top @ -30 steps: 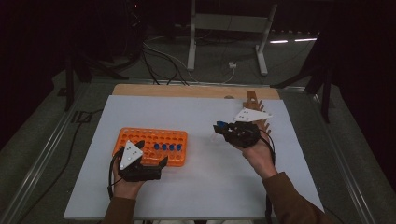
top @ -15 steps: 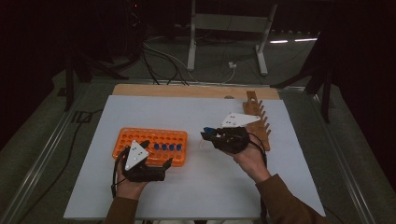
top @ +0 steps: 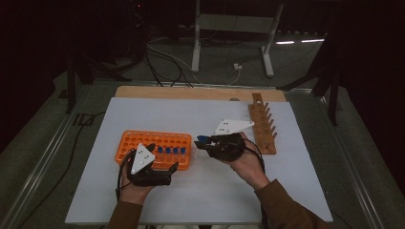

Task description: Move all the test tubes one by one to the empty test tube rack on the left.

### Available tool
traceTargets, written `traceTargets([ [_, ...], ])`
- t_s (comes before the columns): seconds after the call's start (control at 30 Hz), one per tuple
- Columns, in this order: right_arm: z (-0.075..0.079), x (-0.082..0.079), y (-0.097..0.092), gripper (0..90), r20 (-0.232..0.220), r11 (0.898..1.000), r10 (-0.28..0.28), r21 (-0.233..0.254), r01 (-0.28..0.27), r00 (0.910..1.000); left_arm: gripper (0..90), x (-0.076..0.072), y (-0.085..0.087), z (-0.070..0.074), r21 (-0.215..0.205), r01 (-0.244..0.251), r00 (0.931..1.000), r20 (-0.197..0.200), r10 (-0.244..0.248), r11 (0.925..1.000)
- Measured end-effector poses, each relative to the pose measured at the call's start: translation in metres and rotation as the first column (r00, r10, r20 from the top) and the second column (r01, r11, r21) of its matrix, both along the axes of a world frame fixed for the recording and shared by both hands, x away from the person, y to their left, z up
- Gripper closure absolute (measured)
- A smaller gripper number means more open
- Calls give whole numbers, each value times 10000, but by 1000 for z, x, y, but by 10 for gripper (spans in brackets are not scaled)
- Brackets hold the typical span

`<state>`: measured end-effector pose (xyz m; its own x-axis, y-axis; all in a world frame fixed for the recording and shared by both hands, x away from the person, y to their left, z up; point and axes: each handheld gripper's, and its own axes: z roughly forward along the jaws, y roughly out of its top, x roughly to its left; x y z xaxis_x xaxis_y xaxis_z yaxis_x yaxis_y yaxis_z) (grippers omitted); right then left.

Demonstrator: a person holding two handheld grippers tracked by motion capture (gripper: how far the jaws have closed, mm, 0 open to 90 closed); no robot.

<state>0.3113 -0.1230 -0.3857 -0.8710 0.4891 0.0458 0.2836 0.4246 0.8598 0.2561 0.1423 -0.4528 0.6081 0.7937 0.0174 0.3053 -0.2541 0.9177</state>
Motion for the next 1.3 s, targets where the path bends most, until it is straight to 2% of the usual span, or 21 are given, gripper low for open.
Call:
traceTargets([
  [0.17,-1,-3,8,767,-56,9997,222,-87,-223,9997,84,-2,-3,4,-22,166,9999,40,-166,9999],
  [0.47,-2,-8,22,766,-172,9980,623,-129,-625,9979,271,-7,-7,10,-233,485,9981,380,-476,9986],
  [0.53,-2,-9,25,766,-177,9975,692,-143,-695,9974,338,-7,-7,10,-303,691,9969,397,-678,9972],
  [0.7,-3,-11,33,766,-259,9966,809,-122,-813,9964,439,-9,-11,9,-325,1257,9916,332,-1247,9915],
  [0.9,-6,-13,43,766,-347,9950,976,-159,-982,9946,545,-11,-16,10,-220,1633,9858,424,-1622,9863],
  [1.03,-6,-14,46,766,-360,9941,1064,-159,-1070,9937,624,-10,-17,9,-102,1613,9862,384,-1608,9869],
  [1.17,-7,-15,48,766,-387,9936,1116,-152,-1123,9930,717,-11,-17,8,-50,1776,9836,319,-1774,9841],
  [1.3,-7,-16,50,766,-370,9927,1180,-190,-1188,9923,766,-11,-17,7,-29,1850,9821,370,-1847,9827],
])
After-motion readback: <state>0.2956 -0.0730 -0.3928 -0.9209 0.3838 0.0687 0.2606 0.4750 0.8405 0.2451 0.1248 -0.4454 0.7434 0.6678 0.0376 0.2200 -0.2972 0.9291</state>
